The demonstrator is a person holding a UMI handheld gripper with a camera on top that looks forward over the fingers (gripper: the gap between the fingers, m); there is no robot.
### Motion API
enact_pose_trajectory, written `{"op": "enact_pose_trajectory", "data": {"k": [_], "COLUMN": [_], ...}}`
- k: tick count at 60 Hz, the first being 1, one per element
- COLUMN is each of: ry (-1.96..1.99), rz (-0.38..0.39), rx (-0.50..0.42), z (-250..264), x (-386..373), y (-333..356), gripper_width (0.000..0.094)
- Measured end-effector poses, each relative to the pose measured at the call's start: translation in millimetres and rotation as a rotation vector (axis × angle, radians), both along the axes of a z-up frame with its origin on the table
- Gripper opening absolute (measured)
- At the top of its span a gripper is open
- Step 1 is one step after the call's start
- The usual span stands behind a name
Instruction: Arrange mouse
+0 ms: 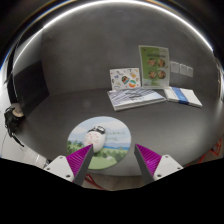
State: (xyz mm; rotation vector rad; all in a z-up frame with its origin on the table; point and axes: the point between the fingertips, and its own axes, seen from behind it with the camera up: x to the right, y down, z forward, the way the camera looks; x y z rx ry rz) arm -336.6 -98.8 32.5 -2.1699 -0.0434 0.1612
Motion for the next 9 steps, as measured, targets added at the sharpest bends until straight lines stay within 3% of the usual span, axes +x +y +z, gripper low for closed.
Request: {"op": "enact_pose_trajectory", "data": {"k": [7,8,9], "ry": [0.040,0.046,0.050], "rz": [0.010,0.011,0.013], "rx": [0.003,0.006,0.008], "z": [-0.3,0.1,0.7], "x": [43.2,50.0,57.2], "y": [-20.6,-21.9,-23.5], "gripper_width": [0.0848,0.0888,0.0845]}}
